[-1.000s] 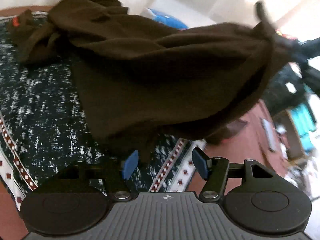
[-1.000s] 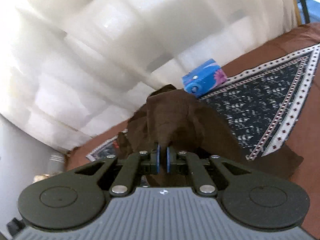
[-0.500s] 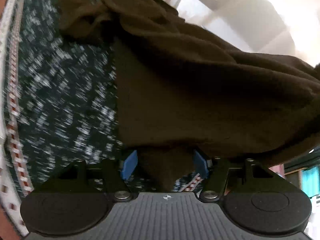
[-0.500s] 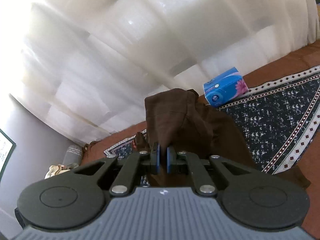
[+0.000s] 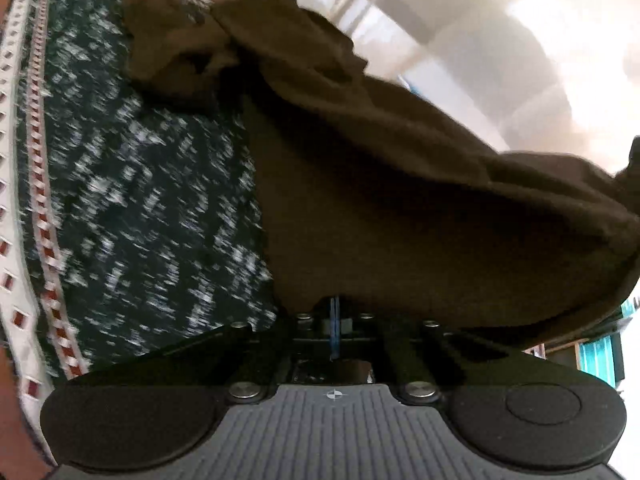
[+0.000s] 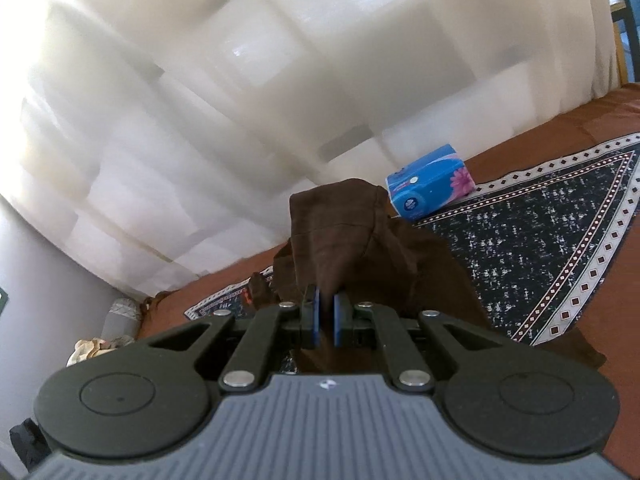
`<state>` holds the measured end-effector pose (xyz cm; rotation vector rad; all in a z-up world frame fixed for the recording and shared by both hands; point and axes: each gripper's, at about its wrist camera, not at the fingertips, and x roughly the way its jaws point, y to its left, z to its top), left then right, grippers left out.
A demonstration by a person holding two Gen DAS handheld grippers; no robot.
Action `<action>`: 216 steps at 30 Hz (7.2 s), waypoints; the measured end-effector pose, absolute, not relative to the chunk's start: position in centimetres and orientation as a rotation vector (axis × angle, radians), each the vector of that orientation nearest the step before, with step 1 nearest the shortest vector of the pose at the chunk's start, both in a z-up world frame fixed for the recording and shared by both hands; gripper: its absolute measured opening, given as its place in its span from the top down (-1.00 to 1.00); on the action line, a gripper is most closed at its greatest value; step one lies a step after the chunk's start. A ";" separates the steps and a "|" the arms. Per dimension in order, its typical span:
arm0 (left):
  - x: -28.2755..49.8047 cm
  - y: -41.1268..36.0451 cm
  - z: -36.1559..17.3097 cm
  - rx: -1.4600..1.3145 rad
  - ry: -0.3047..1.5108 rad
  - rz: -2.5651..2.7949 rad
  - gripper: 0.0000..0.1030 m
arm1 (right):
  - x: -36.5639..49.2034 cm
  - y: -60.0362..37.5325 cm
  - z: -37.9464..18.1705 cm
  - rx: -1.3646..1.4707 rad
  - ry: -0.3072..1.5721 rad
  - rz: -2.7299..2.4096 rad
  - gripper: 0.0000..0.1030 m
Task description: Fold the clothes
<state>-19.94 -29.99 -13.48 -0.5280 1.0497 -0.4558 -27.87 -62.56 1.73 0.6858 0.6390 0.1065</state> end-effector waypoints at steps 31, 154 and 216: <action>-19.3 -25.7 -4.2 -0.151 0.717 -0.562 1.00 | -30.6 -61.9 2.9 0.743 0.699 0.132 0.85; -22.6 -39.8 -8.4 0.063 0.922 -0.630 -0.17 | -31.1 -71.6 -12.5 0.565 0.945 -0.337 -0.08; 9.9 -13.7 -11.4 -0.154 0.876 -0.096 -0.48 | -10.0 -46.1 -7.0 0.323 0.824 0.281 -0.19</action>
